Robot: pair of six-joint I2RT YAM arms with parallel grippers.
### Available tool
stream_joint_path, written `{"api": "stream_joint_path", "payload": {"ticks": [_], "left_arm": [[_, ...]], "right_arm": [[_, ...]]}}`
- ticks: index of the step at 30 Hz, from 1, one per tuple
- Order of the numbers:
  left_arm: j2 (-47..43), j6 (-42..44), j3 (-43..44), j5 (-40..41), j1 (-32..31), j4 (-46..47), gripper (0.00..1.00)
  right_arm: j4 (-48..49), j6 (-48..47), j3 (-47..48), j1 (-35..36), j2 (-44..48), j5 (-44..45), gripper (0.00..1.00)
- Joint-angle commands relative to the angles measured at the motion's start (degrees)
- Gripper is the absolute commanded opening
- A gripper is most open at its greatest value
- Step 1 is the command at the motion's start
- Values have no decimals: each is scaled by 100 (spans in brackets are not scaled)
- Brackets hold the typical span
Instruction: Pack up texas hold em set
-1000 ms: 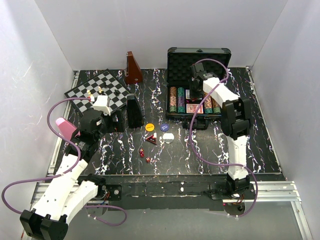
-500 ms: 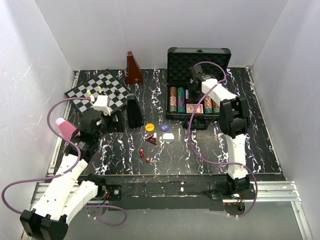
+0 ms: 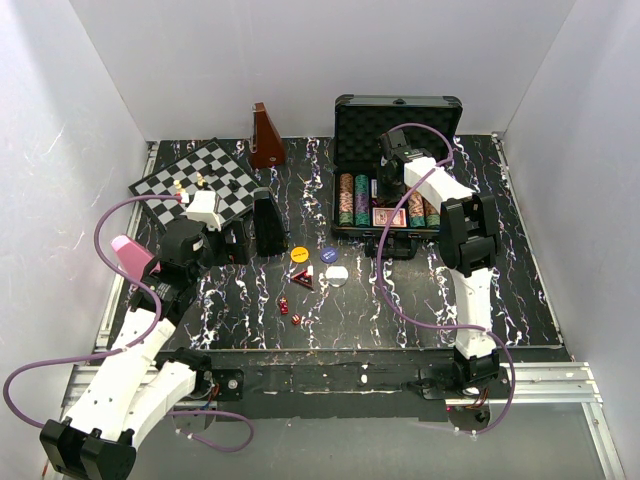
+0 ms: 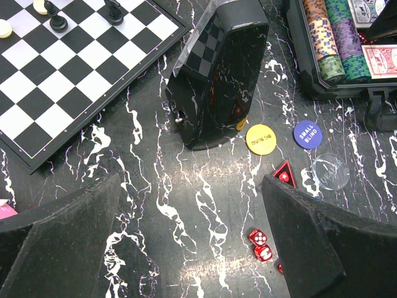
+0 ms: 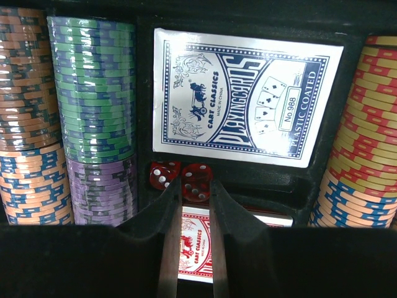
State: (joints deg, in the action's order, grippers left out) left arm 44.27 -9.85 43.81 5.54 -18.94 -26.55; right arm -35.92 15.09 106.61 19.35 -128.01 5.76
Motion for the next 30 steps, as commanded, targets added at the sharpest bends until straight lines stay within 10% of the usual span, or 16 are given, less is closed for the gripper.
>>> {"api": "stream_joint_path", "payload": {"ticks": [1,30], "left_arm": [[-24,44,84,17,-13,79,98],[3,53,84,17,-13,62,98]], "right_arm": [[77,99,159,-19,-84,-101,2],[173,143,71,-19,12,-128,47]]}}
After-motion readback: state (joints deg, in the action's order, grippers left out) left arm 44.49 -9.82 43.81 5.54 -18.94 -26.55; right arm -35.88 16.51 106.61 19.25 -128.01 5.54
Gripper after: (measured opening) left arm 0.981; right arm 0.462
